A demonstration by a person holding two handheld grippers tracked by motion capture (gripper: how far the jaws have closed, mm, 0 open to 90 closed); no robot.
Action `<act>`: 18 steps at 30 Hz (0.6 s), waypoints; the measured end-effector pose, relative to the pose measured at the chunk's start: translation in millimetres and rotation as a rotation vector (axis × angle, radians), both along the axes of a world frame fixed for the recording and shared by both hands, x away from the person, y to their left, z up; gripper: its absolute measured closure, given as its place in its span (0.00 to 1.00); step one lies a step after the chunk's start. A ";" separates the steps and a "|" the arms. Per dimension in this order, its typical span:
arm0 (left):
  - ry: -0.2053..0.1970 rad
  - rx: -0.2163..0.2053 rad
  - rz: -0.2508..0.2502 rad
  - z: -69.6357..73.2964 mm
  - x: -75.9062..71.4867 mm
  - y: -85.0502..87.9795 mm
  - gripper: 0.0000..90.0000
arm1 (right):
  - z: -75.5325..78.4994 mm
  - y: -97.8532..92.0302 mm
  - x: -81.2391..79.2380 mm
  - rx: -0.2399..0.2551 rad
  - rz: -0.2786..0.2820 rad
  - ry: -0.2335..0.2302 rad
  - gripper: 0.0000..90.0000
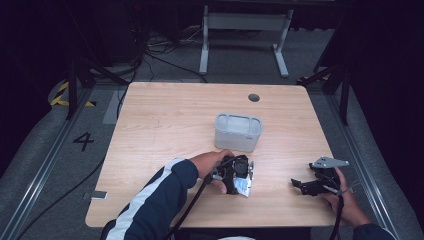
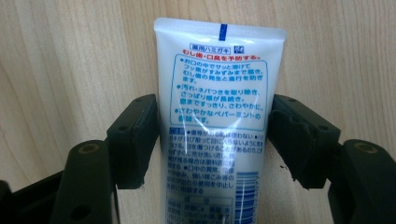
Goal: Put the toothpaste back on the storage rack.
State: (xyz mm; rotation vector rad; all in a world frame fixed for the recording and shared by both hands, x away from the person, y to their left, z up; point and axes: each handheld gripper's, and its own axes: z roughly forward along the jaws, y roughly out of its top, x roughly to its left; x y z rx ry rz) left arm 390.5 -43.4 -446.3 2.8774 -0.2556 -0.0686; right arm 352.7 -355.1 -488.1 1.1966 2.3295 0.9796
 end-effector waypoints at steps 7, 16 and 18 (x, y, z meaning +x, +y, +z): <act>-0.008 0.016 -0.015 1.9 -0.6 -1.2 0.43 | 0.0 -0.4 -0.3 -0.001 0.003 0.000 0.00; -0.051 -0.016 0.038 2.5 -7.6 3.5 0.48 | 0.0 -0.9 -0.7 -0.001 0.008 0.000 0.00; -0.057 -0.028 0.053 2.8 -7.9 6.3 0.49 | 0.0 -0.9 -0.7 0.000 0.008 0.000 0.00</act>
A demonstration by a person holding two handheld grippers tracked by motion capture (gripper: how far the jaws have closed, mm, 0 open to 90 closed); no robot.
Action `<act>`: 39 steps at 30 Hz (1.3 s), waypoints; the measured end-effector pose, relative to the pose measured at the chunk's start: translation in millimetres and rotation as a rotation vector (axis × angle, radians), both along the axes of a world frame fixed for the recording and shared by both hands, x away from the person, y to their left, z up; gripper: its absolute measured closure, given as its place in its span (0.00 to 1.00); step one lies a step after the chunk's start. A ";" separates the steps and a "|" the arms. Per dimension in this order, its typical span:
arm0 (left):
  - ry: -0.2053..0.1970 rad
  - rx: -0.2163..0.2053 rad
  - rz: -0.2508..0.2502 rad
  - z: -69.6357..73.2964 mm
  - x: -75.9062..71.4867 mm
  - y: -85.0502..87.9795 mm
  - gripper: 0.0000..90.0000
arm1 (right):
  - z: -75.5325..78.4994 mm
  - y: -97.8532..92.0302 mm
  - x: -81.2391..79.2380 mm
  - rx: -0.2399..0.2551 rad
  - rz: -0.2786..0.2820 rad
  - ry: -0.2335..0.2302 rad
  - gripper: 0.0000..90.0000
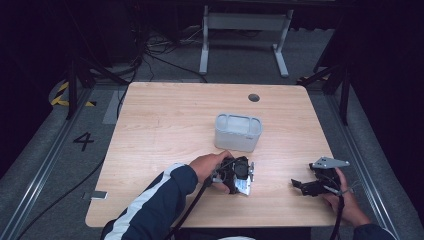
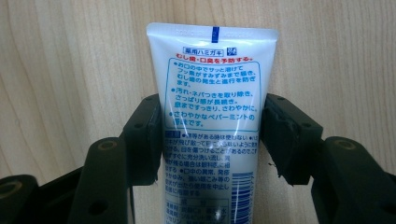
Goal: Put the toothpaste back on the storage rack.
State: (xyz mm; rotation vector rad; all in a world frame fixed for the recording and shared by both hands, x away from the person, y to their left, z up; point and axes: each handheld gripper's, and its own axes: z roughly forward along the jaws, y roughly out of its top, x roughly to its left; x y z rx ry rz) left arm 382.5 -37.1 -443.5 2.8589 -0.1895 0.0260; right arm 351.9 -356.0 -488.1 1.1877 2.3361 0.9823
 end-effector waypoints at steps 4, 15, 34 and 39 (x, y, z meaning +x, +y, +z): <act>-0.001 -0.064 0.043 2.5 0.9 7.9 0.51 | 0.0 0.0 -0.1 0.000 0.000 0.001 0.00; -0.047 -0.199 0.115 21.2 4.3 31.6 0.58 | 0.0 -0.9 -0.8 -0.003 0.010 0.001 0.00; -0.055 -0.416 0.229 52.7 2.2 70.0 0.66 | 0.0 -1.4 -1.3 -0.004 0.016 0.000 0.00; -0.048 -0.455 0.248 53.4 3.0 78.6 0.68 | 0.0 -1.6 -1.7 -0.003 0.018 0.000 0.00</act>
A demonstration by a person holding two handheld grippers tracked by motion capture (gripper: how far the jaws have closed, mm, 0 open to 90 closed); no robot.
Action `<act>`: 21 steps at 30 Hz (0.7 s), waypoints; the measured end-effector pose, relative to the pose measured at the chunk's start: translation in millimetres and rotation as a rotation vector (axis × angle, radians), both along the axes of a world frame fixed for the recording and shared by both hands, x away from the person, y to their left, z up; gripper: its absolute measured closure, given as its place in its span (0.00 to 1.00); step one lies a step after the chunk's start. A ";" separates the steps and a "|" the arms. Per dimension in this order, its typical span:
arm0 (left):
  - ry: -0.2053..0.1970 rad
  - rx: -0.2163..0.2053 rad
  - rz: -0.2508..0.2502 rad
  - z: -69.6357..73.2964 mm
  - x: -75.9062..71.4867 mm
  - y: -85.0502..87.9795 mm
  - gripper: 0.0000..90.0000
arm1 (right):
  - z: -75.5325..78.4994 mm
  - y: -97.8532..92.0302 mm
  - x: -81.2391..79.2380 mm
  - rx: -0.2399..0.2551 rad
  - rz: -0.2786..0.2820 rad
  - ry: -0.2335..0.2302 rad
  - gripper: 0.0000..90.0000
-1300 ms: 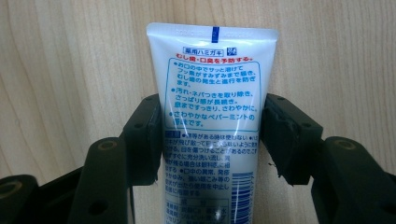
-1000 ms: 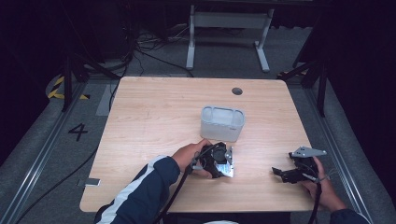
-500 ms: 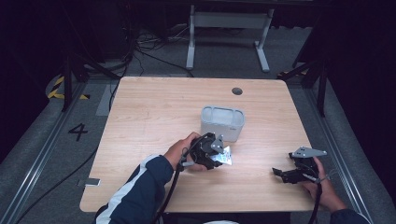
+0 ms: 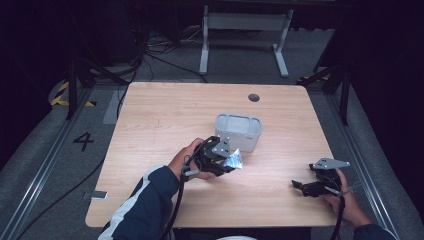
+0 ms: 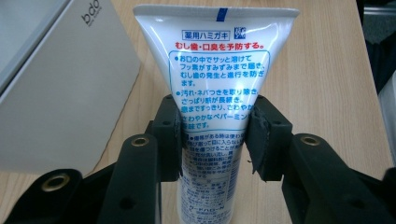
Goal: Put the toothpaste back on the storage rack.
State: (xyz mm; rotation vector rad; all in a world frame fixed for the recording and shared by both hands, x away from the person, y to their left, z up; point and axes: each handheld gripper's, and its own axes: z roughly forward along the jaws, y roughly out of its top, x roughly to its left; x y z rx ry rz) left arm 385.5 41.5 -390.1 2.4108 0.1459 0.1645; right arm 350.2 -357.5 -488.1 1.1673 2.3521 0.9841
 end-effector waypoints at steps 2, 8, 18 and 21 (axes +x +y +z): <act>-0.005 -0.030 0.004 -0.8 -0.4 5.2 0.69 | 0.1 -0.1 -0.2 0.001 0.001 0.000 0.00; -0.001 -0.113 0.028 -1.6 -1.1 17.4 0.70 | 0.1 -0.2 -0.2 0.000 0.002 0.000 0.00; -0.016 -0.224 0.033 9.5 -5.5 21.1 0.71 | 0.0 -0.2 -0.4 0.001 0.003 0.000 0.00; -0.022 -0.246 0.034 14.1 -7.0 21.2 0.71 | 0.0 -0.2 -0.4 0.001 0.002 0.000 0.00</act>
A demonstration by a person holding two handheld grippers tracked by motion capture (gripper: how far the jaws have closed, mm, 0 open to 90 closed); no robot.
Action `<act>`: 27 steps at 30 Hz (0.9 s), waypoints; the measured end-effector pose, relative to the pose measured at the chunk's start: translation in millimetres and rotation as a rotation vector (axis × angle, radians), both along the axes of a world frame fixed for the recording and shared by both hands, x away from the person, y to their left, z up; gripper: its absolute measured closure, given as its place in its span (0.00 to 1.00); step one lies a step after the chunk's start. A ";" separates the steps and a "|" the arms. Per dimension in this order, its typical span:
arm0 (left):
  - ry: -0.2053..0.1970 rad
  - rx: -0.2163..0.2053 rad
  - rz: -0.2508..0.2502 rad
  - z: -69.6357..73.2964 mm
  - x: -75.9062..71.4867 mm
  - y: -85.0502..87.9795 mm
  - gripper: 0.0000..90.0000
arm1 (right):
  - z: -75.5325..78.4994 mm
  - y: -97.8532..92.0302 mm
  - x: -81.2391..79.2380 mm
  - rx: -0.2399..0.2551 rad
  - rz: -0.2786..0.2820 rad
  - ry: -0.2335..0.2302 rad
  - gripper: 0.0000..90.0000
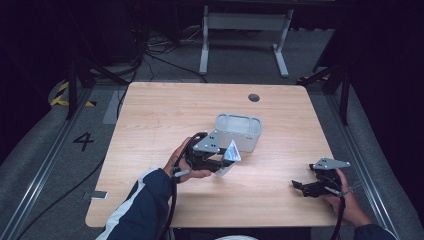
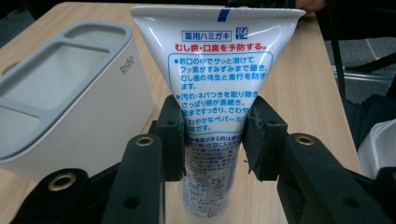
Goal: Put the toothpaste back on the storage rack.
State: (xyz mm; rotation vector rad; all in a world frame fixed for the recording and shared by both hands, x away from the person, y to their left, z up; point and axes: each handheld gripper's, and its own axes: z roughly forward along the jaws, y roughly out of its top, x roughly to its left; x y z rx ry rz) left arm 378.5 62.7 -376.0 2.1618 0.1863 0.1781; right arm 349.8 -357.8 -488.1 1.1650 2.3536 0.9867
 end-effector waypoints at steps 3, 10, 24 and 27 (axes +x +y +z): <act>-0.003 -0.009 -0.002 3.6 -0.8 0.6 0.71 | 0.0 0.0 0.0 0.000 0.001 0.000 0.00; -0.013 -0.072 0.012 17.1 -1.5 2.6 0.71 | 0.1 -0.2 -0.2 -0.001 0.002 0.000 0.00; -0.053 -0.136 0.017 40.3 0.7 2.3 0.71 | 0.1 -0.2 -0.2 -0.001 0.002 0.000 0.00; -0.069 -0.153 0.020 45.5 2.9 3.2 0.71 | 0.0 -0.2 -0.2 -0.001 0.002 0.000 0.00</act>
